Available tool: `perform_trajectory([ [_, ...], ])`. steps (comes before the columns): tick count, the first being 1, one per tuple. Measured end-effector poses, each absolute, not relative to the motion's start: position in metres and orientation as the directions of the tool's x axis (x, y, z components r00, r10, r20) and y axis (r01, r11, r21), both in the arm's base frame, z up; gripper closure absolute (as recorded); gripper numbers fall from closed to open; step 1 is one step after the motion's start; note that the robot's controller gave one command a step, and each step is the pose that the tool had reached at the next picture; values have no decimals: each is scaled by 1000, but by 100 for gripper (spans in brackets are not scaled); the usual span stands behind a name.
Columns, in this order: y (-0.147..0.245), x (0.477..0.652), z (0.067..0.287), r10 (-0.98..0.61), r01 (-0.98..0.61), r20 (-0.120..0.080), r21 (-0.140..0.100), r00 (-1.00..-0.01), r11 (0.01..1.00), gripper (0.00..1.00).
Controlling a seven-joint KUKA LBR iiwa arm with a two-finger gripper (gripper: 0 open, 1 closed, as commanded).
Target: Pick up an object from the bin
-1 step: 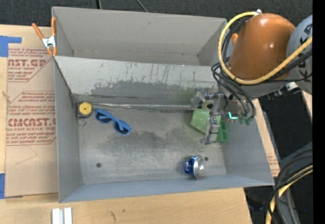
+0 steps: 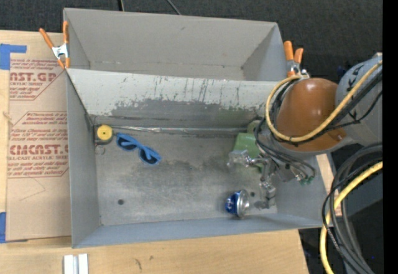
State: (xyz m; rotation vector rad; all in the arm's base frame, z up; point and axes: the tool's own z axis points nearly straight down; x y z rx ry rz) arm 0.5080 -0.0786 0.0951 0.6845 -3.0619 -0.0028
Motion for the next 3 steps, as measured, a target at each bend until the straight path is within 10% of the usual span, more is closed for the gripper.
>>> perform_trajectory([
  [1, -50, 485, 71, -686, -686, -9, -6, -727, 727, 0],
  [2, -50, 482, 70, -683, -683, -1, 1, -730, 730, 100],
  [3, -35, 518, 229, -917, -917, -5, -6, -400, 400, 100],
])
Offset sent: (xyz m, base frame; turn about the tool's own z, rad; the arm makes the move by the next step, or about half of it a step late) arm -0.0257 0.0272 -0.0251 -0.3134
